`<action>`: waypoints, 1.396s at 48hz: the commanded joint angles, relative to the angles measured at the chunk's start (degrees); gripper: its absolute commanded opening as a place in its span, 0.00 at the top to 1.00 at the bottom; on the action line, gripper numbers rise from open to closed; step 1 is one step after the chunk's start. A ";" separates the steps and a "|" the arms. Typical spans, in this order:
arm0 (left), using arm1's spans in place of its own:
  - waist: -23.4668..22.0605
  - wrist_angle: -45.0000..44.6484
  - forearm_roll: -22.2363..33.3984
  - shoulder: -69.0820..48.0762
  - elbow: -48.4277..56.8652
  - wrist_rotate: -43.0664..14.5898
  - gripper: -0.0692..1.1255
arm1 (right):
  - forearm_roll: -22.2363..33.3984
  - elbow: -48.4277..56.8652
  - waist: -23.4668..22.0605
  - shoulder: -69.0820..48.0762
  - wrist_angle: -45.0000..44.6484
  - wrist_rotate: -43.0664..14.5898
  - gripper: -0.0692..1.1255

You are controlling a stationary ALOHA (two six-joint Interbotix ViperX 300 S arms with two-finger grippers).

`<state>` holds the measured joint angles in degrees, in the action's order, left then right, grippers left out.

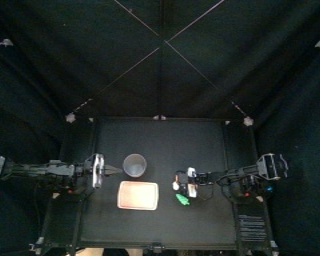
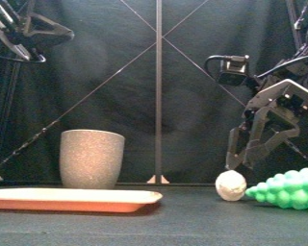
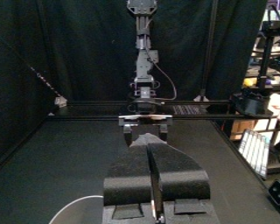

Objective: Pick the ice cream then place it in the grey bowl
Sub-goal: Pick the ice cream

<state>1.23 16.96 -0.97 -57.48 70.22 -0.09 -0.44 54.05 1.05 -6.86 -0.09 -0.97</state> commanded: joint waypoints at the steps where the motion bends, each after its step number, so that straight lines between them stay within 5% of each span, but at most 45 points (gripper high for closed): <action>1: 0.00 0.26 -0.09 0.09 -0.70 -0.09 0.97 | 0.88 -2.11 -0.26 0.62 -1.05 0.09 0.07; 17: -0.09 0.18 -0.09 0.09 -0.70 -0.09 0.97 | 5.27 -6.86 -1.41 5.45 -5.89 0.09 0.07; 67: 0.44 0.09 -0.35 0.09 -0.44 -0.09 0.97 | 7.38 -17.31 -6.33 13.97 -6.15 0.09 0.09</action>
<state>1.49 16.79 -1.23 -57.66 70.49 -0.09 6.94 38.14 -4.39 7.65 -6.42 -0.79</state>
